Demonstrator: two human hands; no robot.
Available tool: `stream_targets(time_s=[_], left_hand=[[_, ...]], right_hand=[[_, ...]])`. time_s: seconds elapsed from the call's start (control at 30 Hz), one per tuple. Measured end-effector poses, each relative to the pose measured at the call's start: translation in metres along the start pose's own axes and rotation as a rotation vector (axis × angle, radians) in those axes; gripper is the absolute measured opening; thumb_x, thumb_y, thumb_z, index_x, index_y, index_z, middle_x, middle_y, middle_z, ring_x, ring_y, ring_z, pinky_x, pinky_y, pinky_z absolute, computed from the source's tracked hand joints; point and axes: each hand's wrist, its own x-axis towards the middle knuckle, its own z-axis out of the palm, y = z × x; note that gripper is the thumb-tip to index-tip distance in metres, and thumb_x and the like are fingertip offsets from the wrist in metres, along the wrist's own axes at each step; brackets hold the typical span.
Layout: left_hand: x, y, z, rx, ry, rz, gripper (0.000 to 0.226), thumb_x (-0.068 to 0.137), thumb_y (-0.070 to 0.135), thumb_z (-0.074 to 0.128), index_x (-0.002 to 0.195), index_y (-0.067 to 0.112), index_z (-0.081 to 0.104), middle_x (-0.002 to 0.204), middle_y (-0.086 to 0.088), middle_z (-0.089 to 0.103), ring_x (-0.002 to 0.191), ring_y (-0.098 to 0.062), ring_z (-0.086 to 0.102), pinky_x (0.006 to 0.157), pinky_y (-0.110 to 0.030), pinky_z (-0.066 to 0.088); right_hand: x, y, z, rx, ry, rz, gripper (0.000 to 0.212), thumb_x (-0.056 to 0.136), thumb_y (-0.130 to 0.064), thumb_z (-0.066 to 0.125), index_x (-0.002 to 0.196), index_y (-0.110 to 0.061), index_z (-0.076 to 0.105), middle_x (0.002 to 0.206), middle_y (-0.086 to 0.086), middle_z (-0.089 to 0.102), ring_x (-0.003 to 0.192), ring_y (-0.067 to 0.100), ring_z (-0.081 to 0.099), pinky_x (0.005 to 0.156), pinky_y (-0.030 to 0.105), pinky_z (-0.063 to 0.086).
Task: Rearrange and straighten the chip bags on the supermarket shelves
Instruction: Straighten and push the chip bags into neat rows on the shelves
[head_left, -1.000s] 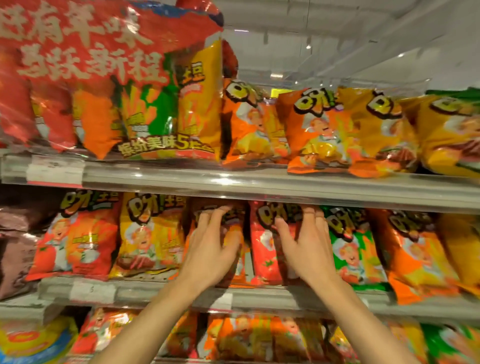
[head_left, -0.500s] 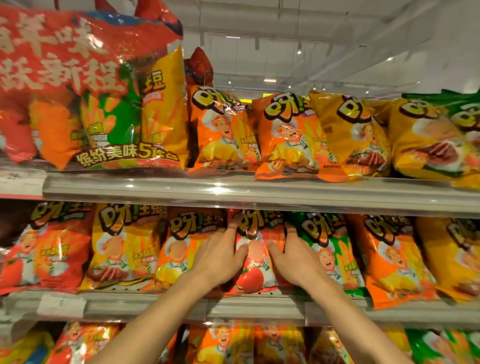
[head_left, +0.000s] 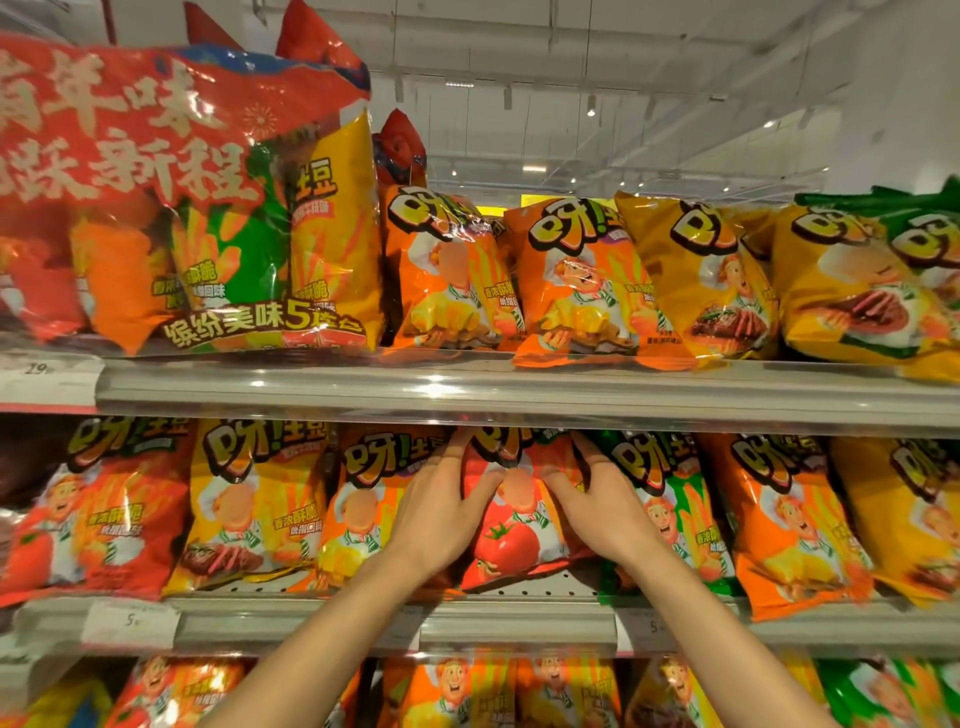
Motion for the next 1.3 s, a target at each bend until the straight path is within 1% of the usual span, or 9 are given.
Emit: stream_targets(time_s=[0.23,0.37,0.57,0.63,0.7,0.8,0.9,1.2,1.3], left_hand=[[0.003,0.001,-0.004,-0.109,-0.067,-0.103,0.063,0.091,0.061,0.050,0.143,0.029,0.038,0.116,-0.005,0.065,0.115,-0.024,0.058,0.094,-0.038,0.049],[-0.005,0.006,-0.014,-0.158,-0.104,-0.100,0.070,0.095,0.041,0.056,0.154,0.034,0.020,0.145,-0.002,0.046,0.137,-0.019,0.038,0.098,-0.023,0.030],[-0.018,0.000,-0.041,-0.269,-0.101,-0.165,0.070,0.095,0.049,0.055,0.154,0.039,0.019,0.151,0.008,0.036,0.143,-0.013,0.030,0.108,-0.029,0.026],[-0.027,-0.002,-0.055,-0.281,-0.091,-0.183,0.073,0.091,0.057,0.057,0.153,0.041,0.021,0.146,0.014,0.041,0.137,-0.010,0.038,0.110,-0.031,0.032],[-0.036,-0.009,-0.070,-0.313,-0.068,-0.178,0.071,0.086,0.061,0.061,0.147,0.046,0.029,0.131,0.033,0.046,0.118,0.007,0.049,0.096,-0.014,0.037],[-0.048,-0.021,-0.096,-0.370,-0.016,-0.188,0.064,0.085,0.051,0.068,0.141,0.046,0.036,0.110,0.043,0.049,0.097,0.029,0.050,0.073,0.004,0.039],[-0.063,-0.038,-0.126,-0.345,0.025,-0.216,0.063,0.088,0.046,0.066,0.143,0.047,0.035,0.112,0.046,0.038,0.088,0.041,0.039,0.071,0.006,0.037],[-0.101,-0.101,-0.209,-0.307,0.175,-0.236,0.061,0.086,0.041,0.071,0.139,0.049,0.042,0.127,0.038,0.050,0.110,0.029,0.045,0.084,0.005,0.035],[-0.110,-0.126,-0.234,-0.284,0.190,-0.257,0.062,0.086,0.043,0.072,0.139,0.054,0.041,0.140,0.028,0.051,0.125,0.014,0.047,0.105,-0.020,0.040]], right_hand=[[0.003,-0.003,0.001,0.109,0.006,0.020,0.046,0.096,-0.039,0.060,0.138,-0.023,0.051,0.106,-0.004,0.062,0.100,0.016,0.060,0.088,0.030,0.048],[-0.003,-0.006,0.002,0.121,0.009,0.000,0.054,0.095,-0.046,0.058,0.143,-0.022,0.048,0.128,-0.001,0.063,0.115,0.017,0.059,0.097,0.032,0.047],[-0.019,-0.019,0.010,0.103,0.038,-0.075,0.062,0.093,-0.049,0.059,0.145,-0.020,0.044,0.137,0.000,0.057,0.125,0.019,0.053,0.093,0.025,0.039],[-0.026,-0.026,0.017,0.080,0.025,-0.071,0.066,0.090,-0.057,0.058,0.143,-0.020,0.045,0.116,-0.004,0.063,0.105,0.015,0.060,0.084,0.028,0.044],[-0.032,-0.035,0.026,0.069,0.008,-0.075,0.068,0.087,-0.063,0.057,0.138,-0.022,0.045,0.094,-0.004,0.063,0.086,0.012,0.061,0.074,0.032,0.047],[-0.040,-0.056,0.048,0.084,-0.025,-0.118,0.063,0.086,-0.063,0.058,0.135,-0.026,0.047,0.087,0.002,0.063,0.077,0.013,0.061,0.068,0.032,0.047],[-0.046,-0.080,0.074,0.125,-0.067,-0.154,0.061,0.085,-0.061,0.061,0.134,-0.027,0.047,0.087,0.008,0.063,0.071,0.014,0.060,0.066,0.033,0.047],[-0.066,-0.151,0.158,0.123,-0.180,-0.242,0.065,0.083,-0.068,0.058,0.133,-0.028,0.044,0.084,-0.005,0.052,0.077,0.014,0.058,0.069,0.034,0.047],[-0.073,-0.173,0.182,0.128,-0.211,-0.251,0.065,0.084,-0.067,0.057,0.135,-0.028,0.042,0.087,-0.007,0.052,0.079,0.012,0.058,0.072,0.034,0.049]])
